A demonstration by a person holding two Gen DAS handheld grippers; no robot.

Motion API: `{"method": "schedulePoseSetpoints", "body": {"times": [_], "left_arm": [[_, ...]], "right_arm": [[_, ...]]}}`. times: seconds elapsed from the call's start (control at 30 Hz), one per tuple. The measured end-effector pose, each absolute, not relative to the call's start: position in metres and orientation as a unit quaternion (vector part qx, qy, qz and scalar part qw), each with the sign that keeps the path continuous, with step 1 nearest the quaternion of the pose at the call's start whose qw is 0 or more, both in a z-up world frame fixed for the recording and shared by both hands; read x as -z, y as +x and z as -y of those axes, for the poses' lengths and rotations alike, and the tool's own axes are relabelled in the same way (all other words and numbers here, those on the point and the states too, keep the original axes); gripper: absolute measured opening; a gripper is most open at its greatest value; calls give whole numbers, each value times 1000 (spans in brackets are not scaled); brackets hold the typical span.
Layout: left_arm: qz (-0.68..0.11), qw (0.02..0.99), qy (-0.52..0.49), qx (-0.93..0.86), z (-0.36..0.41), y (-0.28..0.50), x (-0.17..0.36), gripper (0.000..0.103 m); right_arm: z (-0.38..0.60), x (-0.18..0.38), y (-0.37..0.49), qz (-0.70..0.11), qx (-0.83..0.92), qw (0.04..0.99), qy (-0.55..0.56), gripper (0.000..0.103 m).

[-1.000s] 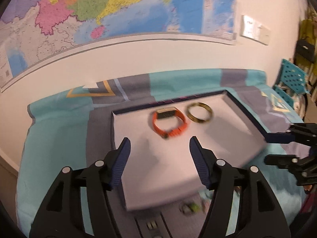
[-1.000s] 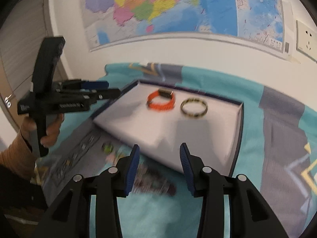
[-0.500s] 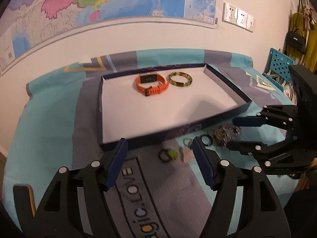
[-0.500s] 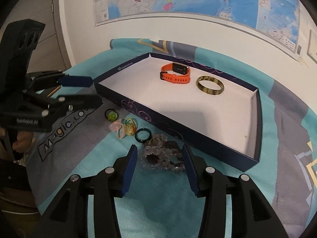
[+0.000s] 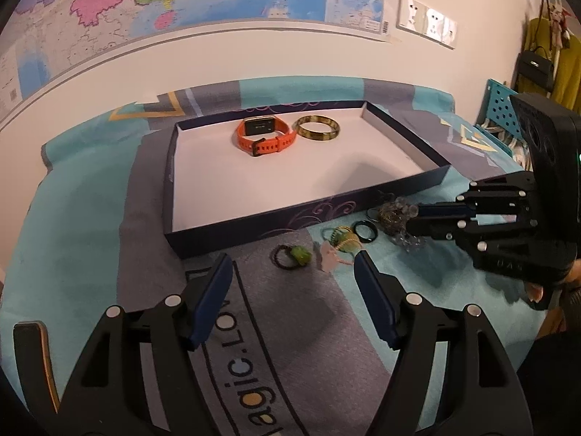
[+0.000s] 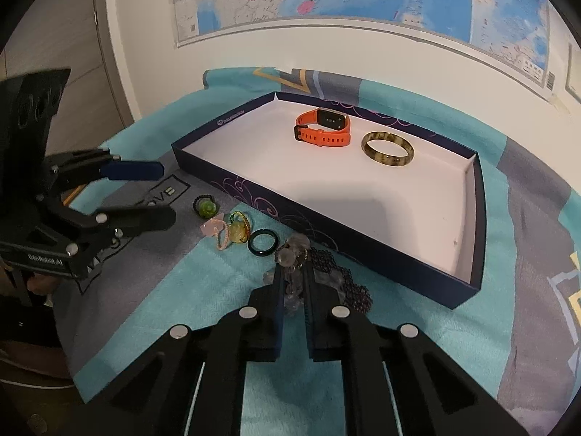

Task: Organize jewelry
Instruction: 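Grasp the clear crystal bead bracelet with the right tool and lift it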

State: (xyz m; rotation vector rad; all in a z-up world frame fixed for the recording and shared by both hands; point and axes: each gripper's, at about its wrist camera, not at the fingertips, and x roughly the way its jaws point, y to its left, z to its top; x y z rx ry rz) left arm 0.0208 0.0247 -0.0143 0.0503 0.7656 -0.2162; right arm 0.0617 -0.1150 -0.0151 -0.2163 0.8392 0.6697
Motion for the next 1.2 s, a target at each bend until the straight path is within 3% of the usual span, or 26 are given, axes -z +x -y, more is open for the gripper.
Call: {"method": "schedulePoseSetpoints", "body": {"times": [0.17,0.23,0.3,0.4,0.53,0.6,0.67,0.73,0.77,0.83,0.93,1.07,1.2], "left_arm": [[-374,917,32,134,-16,18,17,67],[-375,915,37,142,-12,18,18,63],[-378,912,40,155,-7,18,19,60],[-387,907,38,161,-3,22,23,53],[-397,902,28,168,-1,27,27,51],[-400,901,27,167,0,30,29,51],[-401,901,29,166,1,32,29,51],[-402,899,32,169,4,35,29,51],[-403,899,33,168,5,36,30,51],[-405,898,38,169,7,38,31,51],[-409,896,37,170,9,40,32,51],[-409,896,33,169,8,41,33,51],[-408,896,31,171,7,41,33,51]], "right_arm": [[132,6,60,-392,-318,861,-69,8],[139,-1,59,-384,-321,864,-52,7],[148,-11,57,-373,-324,869,-34,0],[157,-27,53,-353,-328,876,-17,0],[158,-32,50,-351,-334,875,-19,0],[154,-24,51,-364,-330,870,-29,4],[146,-11,51,-383,-330,862,-41,29],[138,0,50,-391,-324,859,-62,47],[132,5,49,-393,-320,859,-75,49],[126,12,49,-397,-315,857,-92,48],[121,22,51,-408,-304,853,-116,28],[129,16,49,-403,-306,857,-101,11],[143,6,50,-400,-321,856,-62,7]]}}
